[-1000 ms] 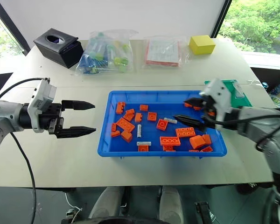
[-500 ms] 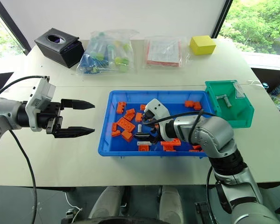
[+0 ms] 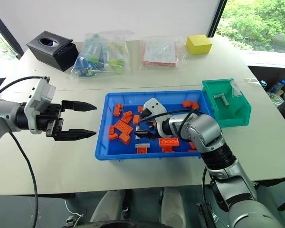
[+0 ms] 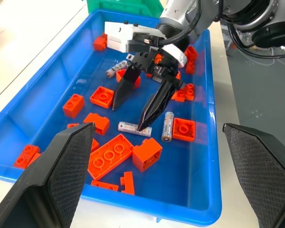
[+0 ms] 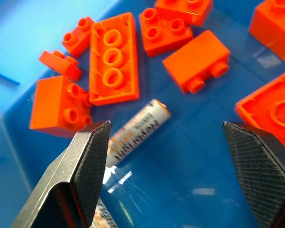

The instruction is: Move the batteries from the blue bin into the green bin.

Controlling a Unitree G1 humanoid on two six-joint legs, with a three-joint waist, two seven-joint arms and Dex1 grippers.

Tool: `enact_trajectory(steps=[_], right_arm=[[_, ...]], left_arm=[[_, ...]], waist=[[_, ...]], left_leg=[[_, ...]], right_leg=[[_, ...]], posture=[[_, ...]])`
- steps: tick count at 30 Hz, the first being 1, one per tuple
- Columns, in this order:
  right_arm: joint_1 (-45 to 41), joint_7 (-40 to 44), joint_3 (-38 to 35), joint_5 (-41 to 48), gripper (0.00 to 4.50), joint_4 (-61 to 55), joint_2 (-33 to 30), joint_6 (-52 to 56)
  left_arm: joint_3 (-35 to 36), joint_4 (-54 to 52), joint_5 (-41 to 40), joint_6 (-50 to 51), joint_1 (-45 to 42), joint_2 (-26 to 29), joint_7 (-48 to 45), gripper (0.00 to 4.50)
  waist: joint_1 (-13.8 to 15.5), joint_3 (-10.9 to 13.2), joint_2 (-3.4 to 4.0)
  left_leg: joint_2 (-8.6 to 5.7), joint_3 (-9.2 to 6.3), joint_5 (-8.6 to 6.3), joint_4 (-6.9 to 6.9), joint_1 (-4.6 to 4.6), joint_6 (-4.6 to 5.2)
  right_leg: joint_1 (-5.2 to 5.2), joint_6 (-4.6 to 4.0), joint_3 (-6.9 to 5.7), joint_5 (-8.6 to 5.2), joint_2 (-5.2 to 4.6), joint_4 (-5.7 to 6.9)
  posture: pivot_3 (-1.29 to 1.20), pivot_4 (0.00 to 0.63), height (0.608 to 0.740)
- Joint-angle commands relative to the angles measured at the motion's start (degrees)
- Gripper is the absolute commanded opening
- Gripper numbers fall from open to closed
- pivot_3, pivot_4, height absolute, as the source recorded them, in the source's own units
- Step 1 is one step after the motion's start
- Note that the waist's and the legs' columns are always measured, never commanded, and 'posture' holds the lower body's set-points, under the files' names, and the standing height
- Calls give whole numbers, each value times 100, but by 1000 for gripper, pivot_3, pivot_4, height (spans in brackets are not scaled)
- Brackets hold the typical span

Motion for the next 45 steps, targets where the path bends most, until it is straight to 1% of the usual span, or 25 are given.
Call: enact_trajectory(steps=[1, 7, 15, 16, 17, 23, 30, 32, 34, 37, 39, 42, 44, 45], right_arm=[[-45, 33, -18, 37, 3859, -205, 106, 153], [-59, -12, -7, 12, 3859, -355, 242, 300], [73, 1, 521, -381, 3859, -144, 276, -57], [81, 9, 549, -414, 3346, -111, 287, -103], [87, 22, 567, -442, 3123, -92, 290, -136], [122, 161, 553, -519, 93, -173, 137, -192], [-86, 305, 157, -347, 52, -443, -78, 85], [-234, 405, -136, -239, 52, -575, -266, 215], [-433, 528, -580, -108, 52, -675, -561, 330], [-746, 717, -1300, -30, 52, -522, -1182, 285], [-790, 928, -1609, -235, 52, -169, -1888, -99], [-589, 1172, -1889, -624, 52, 548, -2791, -784], [-364, 1267, -2018, -781, 52, 951, -3162, -1088], [-234, 1274, -2113, -841, 52, 1096, -3231, -1276]], left_arm=[[79, -54, -13, -109, -78, 11, 9, 4500], [21, 37, 38, -172, -168, -25, 1, 4500], [-29, 94, 74, -237, -241, -83, -5, 4500], [-35, 103, 80, -242, -251, -86, -11, 4500], [-41, 111, 86, -246, -259, -88, -17, 4500], [-80, 112, 99, -256, -267, -97, -38, 4500], [-185, -44, 18, -200, -170, -95, -154, 4500], [-209, -173, -58, -153, -100, -108, -182, 4500], [-214, -280, -120, -120, -38, -122, -190, 4500], [-232, -368, -193, -72, -5, -157, -160, 4500], [-264, -390, -193, -77, -1, -183, -142, 4500], [-304, -350, -172, -100, -36, -216, -137, 4500], [-329, -286, -154, -126, -81, -235, -143, 4500], [-342, -250, -139, -145, -109, -244, -146, 4500]], waist=[[-17, 0, 0], [-42, 0, 0], [-46, 0, 0], [-46, 0, 0], [-47, 0, 0], [-46, 0, 0], [-32, 0, 0], [-33, 1, 1], [-31, 3, 2], [-16, 6, 2], [-4, 6, 2], [38, 6, 0], [57, 7, -1], [63, 7, -1]], left_leg=[[0, -1, 0, 0, 0, 0], [0, -4, 0, -1, 0, 0], [0, -4, 0, -2, 0, 0], [0, -4, 0, -2, 1, 0], [0, -4, 0, -2, 1, 0], [0, -4, 0, -4, 1, 0], [-1, -5, 0, -3, -1, -1], [0, -5, 0, -3, -2, -1], [1, -6, 0, -3, -6, -1], [0, -5, 0, -3, -10, -1], [-1, -5, 0, -3, -11, -1], [-5, 8, 0, -5, -11, -1], [-5, 24, 0, -7, -11, -1], [-4, 28, 0, -7, -11, -1]], right_leg=[[0, 0, 0, 0, 0, 0], [-2, 0, 0, 0, 1, 1], [-2, 1, 0, 0, 1, 1], [-2, 1, 0, 0, 1, 1], [-2, 1, 0, 0, 1, 1], [-2, 1, 0, 0, 1, 1], [-1, 3, 0, -2, -2, 0], [-2, 3, 0, -2, -2, -1], [-6, 3, 0, -2, -3, -1], [-11, 3, 0, -2, -4, -1], [-10, 6, 0, -4, -5, -2], [-6, 11, -1, -8, -7, -10], [-6, 10, 0, -9, -8, -14], [-7, 10, 0, -9, -9, -14]], posture=[[0, 150, 692], [0, 150, 692], [0, 150, 692], [0, 150, 692], [0, 150, 692], [0, 150, 692], [0, 150, 692], [0, 150, 692], [0, 150, 692], [0, 150, 692], [0, 150, 692], [0, 150, 692], [0, 150, 692], [0, 150, 692]])
